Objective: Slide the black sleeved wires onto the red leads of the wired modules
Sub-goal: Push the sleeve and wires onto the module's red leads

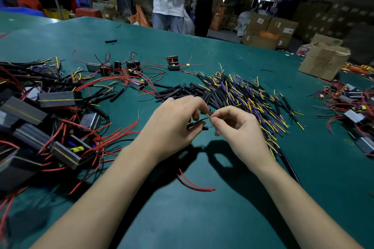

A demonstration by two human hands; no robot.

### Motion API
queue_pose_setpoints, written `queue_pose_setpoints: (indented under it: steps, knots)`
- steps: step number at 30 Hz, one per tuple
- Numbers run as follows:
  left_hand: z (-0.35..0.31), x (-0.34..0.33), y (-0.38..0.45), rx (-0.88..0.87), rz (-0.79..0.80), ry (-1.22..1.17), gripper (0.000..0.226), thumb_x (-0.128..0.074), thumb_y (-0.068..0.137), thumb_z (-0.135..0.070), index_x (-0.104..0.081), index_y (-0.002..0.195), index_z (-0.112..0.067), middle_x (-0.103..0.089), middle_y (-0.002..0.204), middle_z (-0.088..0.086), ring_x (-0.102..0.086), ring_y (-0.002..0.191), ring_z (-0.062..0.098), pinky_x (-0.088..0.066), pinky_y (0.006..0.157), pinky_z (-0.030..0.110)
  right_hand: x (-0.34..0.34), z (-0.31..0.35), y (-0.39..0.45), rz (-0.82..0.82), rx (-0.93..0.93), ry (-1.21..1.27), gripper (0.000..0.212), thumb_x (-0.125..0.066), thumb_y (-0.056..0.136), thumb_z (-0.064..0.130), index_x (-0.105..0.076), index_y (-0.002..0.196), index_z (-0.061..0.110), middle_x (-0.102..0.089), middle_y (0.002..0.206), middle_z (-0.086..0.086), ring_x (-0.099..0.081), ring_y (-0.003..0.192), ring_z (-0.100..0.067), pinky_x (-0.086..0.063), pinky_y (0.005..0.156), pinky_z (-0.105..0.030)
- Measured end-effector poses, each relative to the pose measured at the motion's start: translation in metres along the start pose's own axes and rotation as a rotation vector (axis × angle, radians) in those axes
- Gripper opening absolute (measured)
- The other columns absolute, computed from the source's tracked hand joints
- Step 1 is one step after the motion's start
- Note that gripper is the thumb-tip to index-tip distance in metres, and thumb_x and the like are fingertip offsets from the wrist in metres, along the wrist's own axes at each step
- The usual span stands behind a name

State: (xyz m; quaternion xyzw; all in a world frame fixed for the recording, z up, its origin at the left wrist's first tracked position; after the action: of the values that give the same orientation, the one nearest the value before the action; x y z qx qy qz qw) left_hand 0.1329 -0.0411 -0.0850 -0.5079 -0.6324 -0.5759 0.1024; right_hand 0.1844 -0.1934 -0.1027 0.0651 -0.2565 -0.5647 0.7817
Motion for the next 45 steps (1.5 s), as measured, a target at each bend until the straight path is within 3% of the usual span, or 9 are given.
queue_pose_setpoints:
  steps: [8,13,16,19,26,32,37,40,45]
  knots:
    - [-0.003,0.000,-0.001,-0.048,-0.057,0.074,0.010,-0.067,0.085,-0.021,-0.069,0.086,-0.011,-0.060,0.080,0.002,-0.059,0.074,0.023,-0.048,0.068,0.036,0.002,0.001,0.000,0.046,-0.012,0.043,0.012,-0.065,0.087,0.007,-0.066,0.078,0.015,-0.063,0.066,0.008,-0.054,0.059,-0.009,-0.043,0.059,-0.018]
    - [0.000,-0.007,0.000,0.289,-0.017,-0.252,0.009,-0.066,0.083,-0.017,-0.071,0.076,-0.013,-0.064,0.072,-0.002,-0.058,0.070,0.012,-0.049,0.072,0.033,0.000,0.007,-0.005,-0.006,0.282,-0.310,0.010,-0.065,0.082,0.004,-0.064,0.079,0.014,-0.063,0.079,0.006,-0.055,0.068,-0.006,-0.041,0.065,-0.016]
    - [0.005,-0.006,0.002,0.587,0.109,-0.536,0.017,-0.065,0.082,-0.018,-0.070,0.066,-0.017,-0.063,0.065,-0.002,-0.048,0.060,0.004,-0.041,0.061,0.021,-0.003,0.013,-0.008,-0.028,0.554,-0.577,0.004,-0.063,0.083,0.006,-0.064,0.082,0.010,-0.060,0.082,0.002,-0.056,0.068,-0.018,-0.045,0.064,-0.035]
    - [0.010,-0.001,0.001,0.814,0.192,-0.716,0.017,-0.066,0.079,-0.025,-0.068,0.063,-0.018,-0.060,0.064,-0.003,-0.047,0.060,0.006,-0.036,0.059,0.021,-0.007,0.016,-0.008,-0.081,0.701,-0.755,0.007,-0.060,0.087,0.008,-0.065,0.082,0.009,-0.061,0.082,-0.001,-0.057,0.068,-0.024,-0.042,0.061,-0.038]
    - [-0.006,-0.001,-0.002,0.126,0.025,0.068,0.013,-0.066,0.083,-0.032,-0.062,0.094,-0.025,-0.059,0.079,-0.013,-0.056,0.086,0.011,-0.032,0.079,0.033,0.001,0.002,-0.002,-0.030,0.104,-0.214,0.014,-0.066,0.084,0.006,-0.065,0.077,0.018,-0.065,0.076,0.008,-0.056,0.069,-0.006,-0.044,0.069,-0.021]
    - [-0.007,0.001,0.001,-0.059,-0.033,0.252,0.005,-0.067,0.080,-0.021,-0.070,0.080,-0.017,-0.064,0.073,-0.002,-0.060,0.074,0.023,-0.038,0.069,0.036,0.002,0.000,-0.001,0.017,-0.048,-0.050,0.013,-0.065,0.086,0.012,-0.065,0.075,0.018,-0.058,0.060,0.009,-0.050,0.056,-0.011,-0.041,0.058,-0.027]
    - [-0.005,-0.002,-0.001,0.085,-0.019,0.112,0.016,-0.058,0.085,-0.029,-0.070,0.080,-0.020,-0.063,0.075,-0.007,-0.057,0.080,0.018,-0.034,0.073,0.033,-0.002,0.007,-0.004,0.021,0.133,-0.183,0.015,-0.064,0.084,0.003,-0.062,0.079,0.017,-0.061,0.071,0.012,-0.049,0.060,-0.005,-0.037,0.059,-0.015]
    - [-0.001,-0.005,-0.001,0.283,-0.003,-0.190,0.010,-0.065,0.085,-0.019,-0.072,0.080,-0.016,-0.068,0.075,-0.002,-0.061,0.077,0.019,-0.046,0.077,0.035,-0.001,0.010,-0.006,0.016,0.358,-0.406,0.012,-0.063,0.081,0.001,-0.063,0.085,0.012,-0.062,0.081,0.004,-0.055,0.069,-0.011,-0.045,0.065,-0.025]
    - [0.005,-0.002,0.001,0.595,0.153,-0.632,0.020,-0.066,0.087,-0.020,-0.069,0.070,-0.010,-0.055,0.051,-0.009,-0.040,0.045,0.002,-0.034,0.046,0.017,-0.001,0.017,-0.008,-0.090,0.732,-0.756,0.007,-0.064,0.082,0.001,-0.068,0.081,0.006,-0.063,0.078,-0.005,-0.057,0.061,-0.027,-0.046,0.057,-0.037]
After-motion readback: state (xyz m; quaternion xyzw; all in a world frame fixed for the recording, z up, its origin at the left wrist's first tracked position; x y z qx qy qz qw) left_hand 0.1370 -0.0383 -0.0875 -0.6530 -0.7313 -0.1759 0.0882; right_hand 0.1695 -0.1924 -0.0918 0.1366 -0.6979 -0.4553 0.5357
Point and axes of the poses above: each hand's wrist, its own y-axis towards the middle knuckle, its own x-axis out of the back of the hand, z = x × y, the point moved 2 cm from there along y, towards the middle knuckle
